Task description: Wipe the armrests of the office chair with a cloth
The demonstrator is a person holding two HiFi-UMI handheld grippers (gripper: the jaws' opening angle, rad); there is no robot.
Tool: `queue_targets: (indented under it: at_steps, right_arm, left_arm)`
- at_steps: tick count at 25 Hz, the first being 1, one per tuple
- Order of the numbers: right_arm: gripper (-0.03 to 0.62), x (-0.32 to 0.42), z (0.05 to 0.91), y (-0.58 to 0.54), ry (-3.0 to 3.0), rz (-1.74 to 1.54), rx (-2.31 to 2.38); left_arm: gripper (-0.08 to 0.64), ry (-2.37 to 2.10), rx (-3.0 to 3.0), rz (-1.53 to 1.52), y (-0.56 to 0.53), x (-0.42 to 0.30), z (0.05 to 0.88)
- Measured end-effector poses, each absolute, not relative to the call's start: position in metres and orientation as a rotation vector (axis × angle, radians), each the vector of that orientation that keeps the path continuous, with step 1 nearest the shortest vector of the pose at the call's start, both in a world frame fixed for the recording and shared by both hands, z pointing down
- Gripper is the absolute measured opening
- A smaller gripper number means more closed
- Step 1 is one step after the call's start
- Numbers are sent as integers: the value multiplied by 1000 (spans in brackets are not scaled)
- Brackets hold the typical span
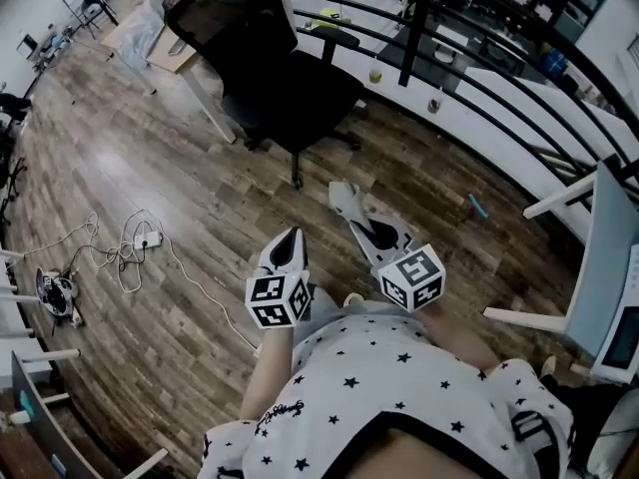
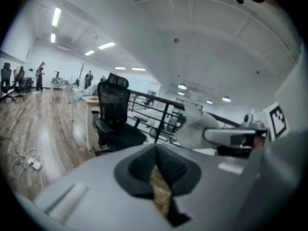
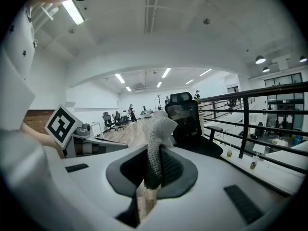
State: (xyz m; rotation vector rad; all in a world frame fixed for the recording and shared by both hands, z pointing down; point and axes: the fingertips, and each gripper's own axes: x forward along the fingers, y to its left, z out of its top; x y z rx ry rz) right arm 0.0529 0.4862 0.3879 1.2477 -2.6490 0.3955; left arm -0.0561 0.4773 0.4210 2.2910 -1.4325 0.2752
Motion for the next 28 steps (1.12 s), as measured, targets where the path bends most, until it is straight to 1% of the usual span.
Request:
queue_targets:
  at_steps: [14, 28]
  right_arm:
    - [34, 47, 402, 458, -2640, 462, 1205]
    - [34, 30, 398, 358, -2629, 432, 1199]
  left_arm:
    - [5, -1434, 2234, 289, 458, -58, 436]
    - [5, -1428, 2243, 261, 347, -73, 435]
